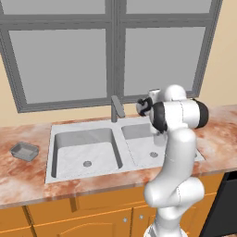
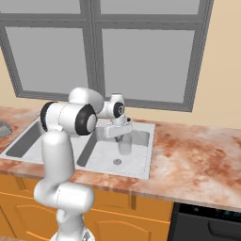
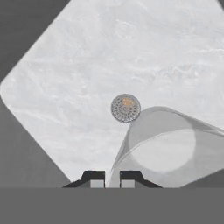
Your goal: Place the tupperware in the left basin and the glass cup in the right basin of the sink.
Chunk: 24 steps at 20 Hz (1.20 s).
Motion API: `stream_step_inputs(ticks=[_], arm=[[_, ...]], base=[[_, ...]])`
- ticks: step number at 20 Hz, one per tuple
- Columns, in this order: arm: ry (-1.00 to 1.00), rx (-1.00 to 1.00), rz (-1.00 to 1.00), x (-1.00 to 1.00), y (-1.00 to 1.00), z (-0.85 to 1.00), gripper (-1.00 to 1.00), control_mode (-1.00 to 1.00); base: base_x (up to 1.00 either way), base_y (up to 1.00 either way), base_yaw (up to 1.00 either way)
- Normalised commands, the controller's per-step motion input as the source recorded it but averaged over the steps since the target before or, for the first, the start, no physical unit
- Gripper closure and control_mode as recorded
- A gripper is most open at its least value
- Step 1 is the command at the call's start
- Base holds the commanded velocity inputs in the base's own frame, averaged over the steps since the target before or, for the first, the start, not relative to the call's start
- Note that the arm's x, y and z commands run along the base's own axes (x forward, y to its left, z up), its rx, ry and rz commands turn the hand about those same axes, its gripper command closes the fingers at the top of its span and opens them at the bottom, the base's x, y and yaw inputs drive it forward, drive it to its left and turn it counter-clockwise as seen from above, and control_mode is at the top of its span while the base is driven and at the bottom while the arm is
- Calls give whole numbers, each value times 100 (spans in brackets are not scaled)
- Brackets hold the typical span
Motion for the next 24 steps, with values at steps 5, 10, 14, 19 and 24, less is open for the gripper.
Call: stream_step_inputs(ticks=[5, 10, 14, 19, 24], arm=[[0, 3, 11, 33, -29, -42, 100, -100], [-4, 7, 11, 37, -5, -25, 100, -100], [-1, 4, 8, 22, -4, -28, 100, -100], [0, -2, 3, 1, 0, -33, 100, -100], [0, -3, 0, 0, 0, -24, 100, -100]], base=[[0, 0, 0], [0, 0, 0], [0, 0, 0], [0, 0, 0], [0, 0, 0]])
